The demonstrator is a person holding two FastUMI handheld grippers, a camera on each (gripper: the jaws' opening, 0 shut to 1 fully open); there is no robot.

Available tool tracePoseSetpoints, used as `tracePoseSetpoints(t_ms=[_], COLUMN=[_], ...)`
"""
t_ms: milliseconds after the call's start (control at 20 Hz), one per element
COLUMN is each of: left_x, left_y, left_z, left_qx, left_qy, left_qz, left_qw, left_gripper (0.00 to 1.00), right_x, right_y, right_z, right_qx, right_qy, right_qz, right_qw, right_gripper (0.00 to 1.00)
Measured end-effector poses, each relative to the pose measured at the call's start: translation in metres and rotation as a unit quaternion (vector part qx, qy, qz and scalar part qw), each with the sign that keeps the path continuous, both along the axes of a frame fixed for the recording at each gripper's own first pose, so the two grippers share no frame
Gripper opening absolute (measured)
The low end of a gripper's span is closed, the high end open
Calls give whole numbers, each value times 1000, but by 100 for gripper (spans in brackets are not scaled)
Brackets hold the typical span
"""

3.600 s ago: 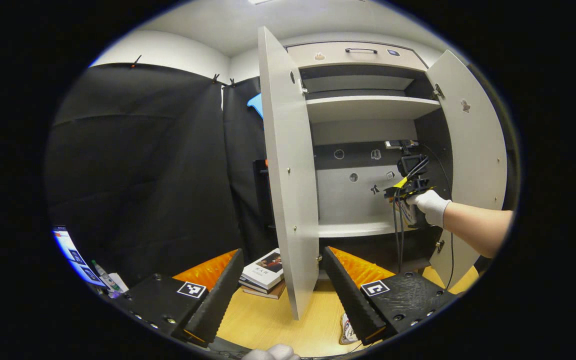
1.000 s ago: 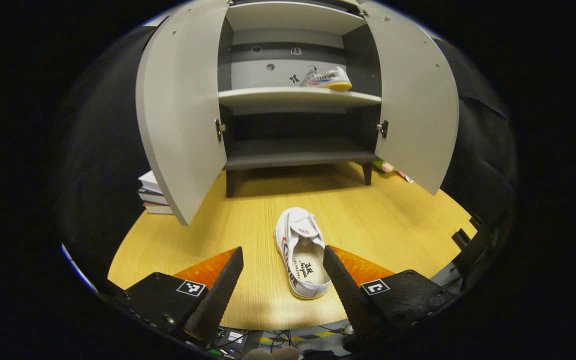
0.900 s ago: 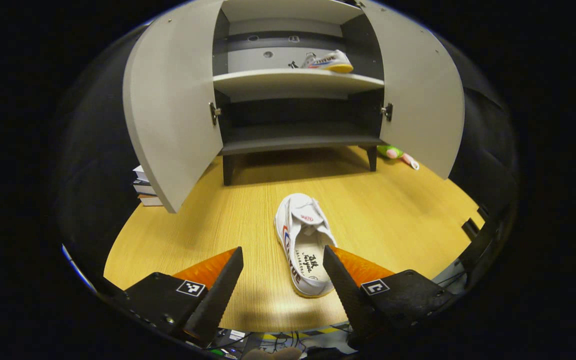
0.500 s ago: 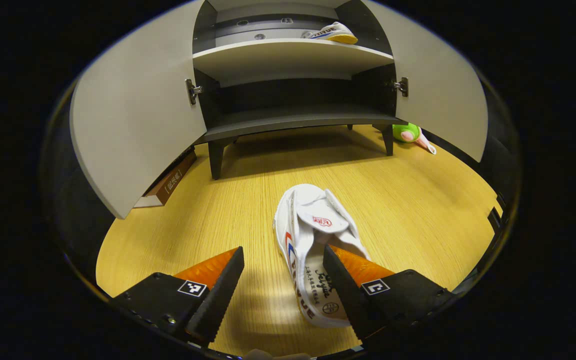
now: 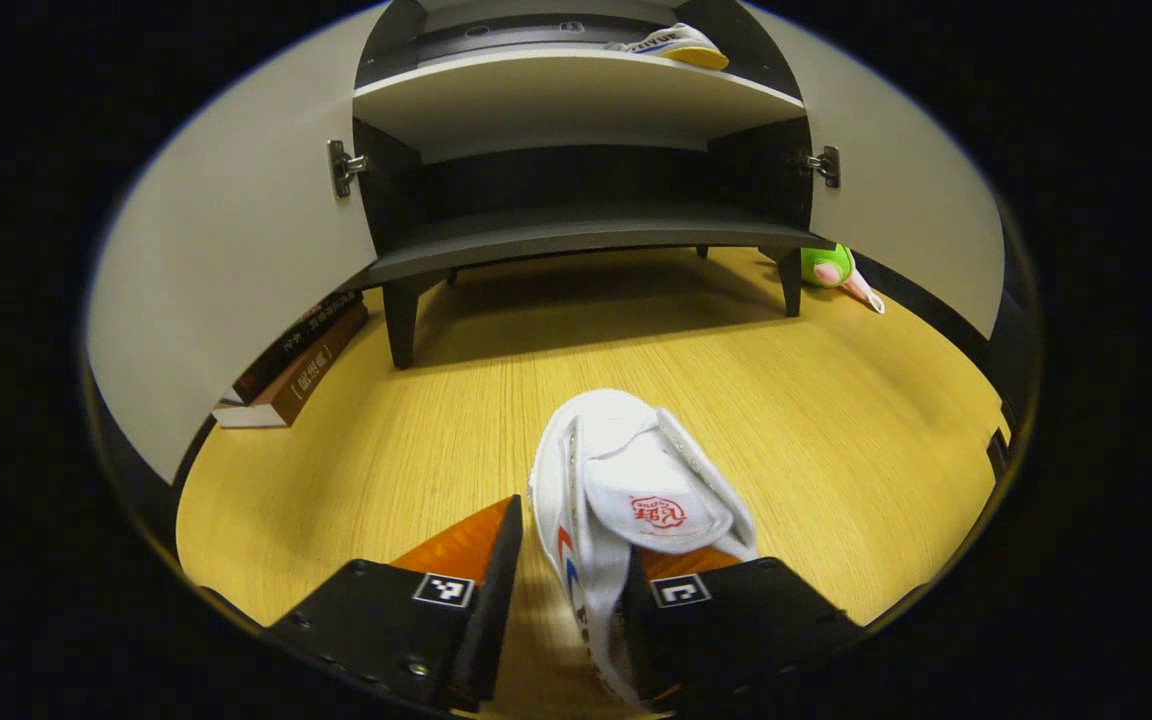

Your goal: Grab one shoe with the right hand and put it into the shoe cabinet, grab the other shoe with the left hand and put it into the shoe cabinet; then close the right door with the right hand and the left door with the left hand.

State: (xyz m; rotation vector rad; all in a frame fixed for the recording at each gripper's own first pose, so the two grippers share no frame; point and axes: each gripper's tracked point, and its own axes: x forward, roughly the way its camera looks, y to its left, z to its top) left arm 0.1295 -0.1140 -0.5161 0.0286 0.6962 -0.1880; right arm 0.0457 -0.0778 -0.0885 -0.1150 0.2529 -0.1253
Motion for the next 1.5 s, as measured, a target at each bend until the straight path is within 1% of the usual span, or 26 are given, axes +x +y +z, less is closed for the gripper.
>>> tracePoseSetpoints(t_ms=[100, 150, 200, 300, 400, 550, 850, 1000, 1100, 1250, 1400, 1500], left_x=[1, 3, 4, 2, -5, -4, 6, 16, 20, 39, 61, 71], left_y=[8, 9, 8, 8, 6, 14, 30, 41, 49, 62, 61, 54], left_z=[-2, -3, -3, 0, 9, 46, 162, 212, 252, 312, 344, 354], left_qx=[24, 32, 37, 42, 33, 25, 11, -2, -1, -2, -15, -6], left_qy=[6, 2, 3, 9, 15, -5, -77, -95, -109, -141, -168, -187], left_qz=[9, 9, 4, -6, -11, -3, 23, 42, 58, 86, 103, 109], left_qw=[1000, 999, 999, 999, 999, 1000, 997, 995, 992, 986, 980, 976], left_gripper=[30, 17, 6, 1, 0, 0, 0, 0, 0, 0, 0, 0], right_x=[0, 1, 1, 1, 2, 6, 13, 17, 20, 27, 36, 39], right_y=[1, 1, 2, 3, 5, 7, 16, 23, 25, 25, 24, 22], right_z=[2, 2, 4, 3, 4, 10, 28, 36, 40, 45, 48, 51], right_qx=[0, 1, 1, 4, 6, 21, 37, 47, 57, 66, 71, 72], right_qy=[-3, -4, -6, -8, -11, -20, -53, -65, -71, -80, -83, -86], right_qz=[3, 4, 6, 12, 19, 33, 66, 83, 90, 96, 100, 101], right_qw=[1000, 1000, 1000, 1000, 1000, 999, 996, 993, 992, 990, 989, 989], right_gripper=[100, 100, 100, 100, 100, 100, 100, 100, 100, 100, 100, 100])
